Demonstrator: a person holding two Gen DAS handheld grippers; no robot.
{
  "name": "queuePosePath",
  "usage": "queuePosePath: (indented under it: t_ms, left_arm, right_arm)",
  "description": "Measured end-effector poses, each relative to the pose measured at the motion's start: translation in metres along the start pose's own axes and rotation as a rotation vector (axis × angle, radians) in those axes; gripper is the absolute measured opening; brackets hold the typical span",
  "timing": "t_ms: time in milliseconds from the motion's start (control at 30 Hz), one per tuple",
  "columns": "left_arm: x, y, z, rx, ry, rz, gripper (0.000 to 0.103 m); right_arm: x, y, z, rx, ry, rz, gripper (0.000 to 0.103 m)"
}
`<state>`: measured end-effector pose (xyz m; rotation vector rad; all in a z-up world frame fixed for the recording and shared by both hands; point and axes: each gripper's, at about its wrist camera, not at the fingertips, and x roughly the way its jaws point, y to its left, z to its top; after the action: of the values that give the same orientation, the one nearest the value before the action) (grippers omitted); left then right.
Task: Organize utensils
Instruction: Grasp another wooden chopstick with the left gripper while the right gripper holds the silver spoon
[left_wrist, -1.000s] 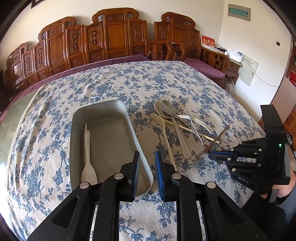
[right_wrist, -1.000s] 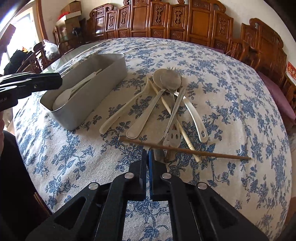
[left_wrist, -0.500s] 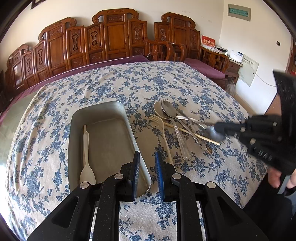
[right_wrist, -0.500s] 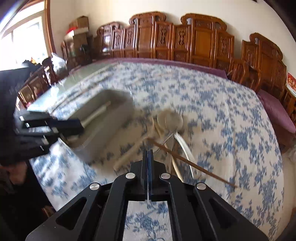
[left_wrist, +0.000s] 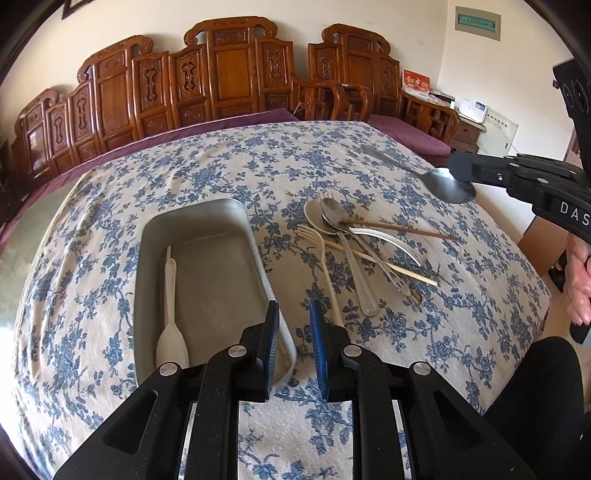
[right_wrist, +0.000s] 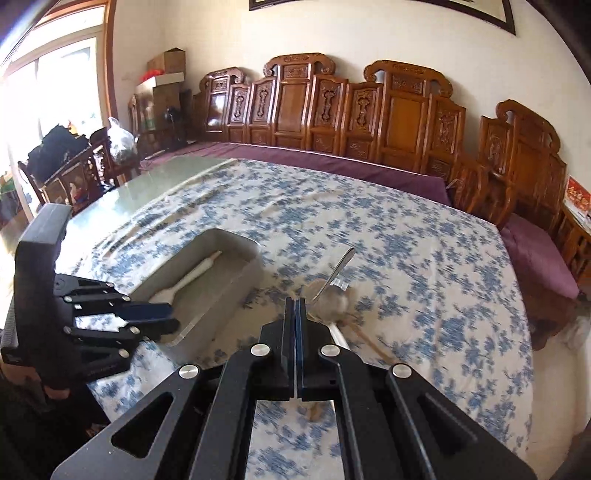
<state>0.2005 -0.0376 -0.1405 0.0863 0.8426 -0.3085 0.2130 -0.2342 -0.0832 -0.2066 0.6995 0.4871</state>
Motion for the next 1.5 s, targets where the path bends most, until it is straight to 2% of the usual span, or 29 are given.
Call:
queuePosePath:
  t_ms: [100,233,433,567,800,967,1133,1500]
  left_arm:
    - [0.001,-0.008,0.000,0.002,0.005,-0.003,0.017]
    - [0.004,-0.020,0.004,-0.002,0.007,-0.005,0.025]
    - [0.024,-0.040,0.015,-0.061,0.038,-0.043,0.026]
    - [0.041,-0.062,0.026,-0.052,0.061,-0.040,0.028]
    - [0.076,-0.106,0.060,-0.084,0.105,-0.082,0.029]
    - [0.104,-0.132,0.085,-0.125,0.138,-0.112,0.029]
    - [0.132,-0.152,0.100,-0.161,0.186,-0.109,0.029]
    - [0.183,-0.168,0.103,-0.255,0.309,-0.065,0.029]
  right_arm:
    - [-0.007,-0.019,-0.017,0.002,0.026,-0.041,0.001]
    - [-0.015,-0.048,-0.048,0.020,0.070,-0.090,0.001]
    - [-0.019,-0.077,-0.084,0.040,0.109,-0.127,0.001]
    - [-0.020,-0.096,-0.105,0.066,0.122,-0.142,0.001]
    - [-0.011,-0.122,-0.132,0.069,0.167,-0.174,0.001]
    - [-0.016,-0.138,-0.142,0.086,0.161,-0.175,0.001]
    - [-0.019,-0.143,-0.145,0.098,0.142,-0.164,0.001]
    - [-0.023,-0.146,-0.145,0.128,0.108,-0.133,0.001]
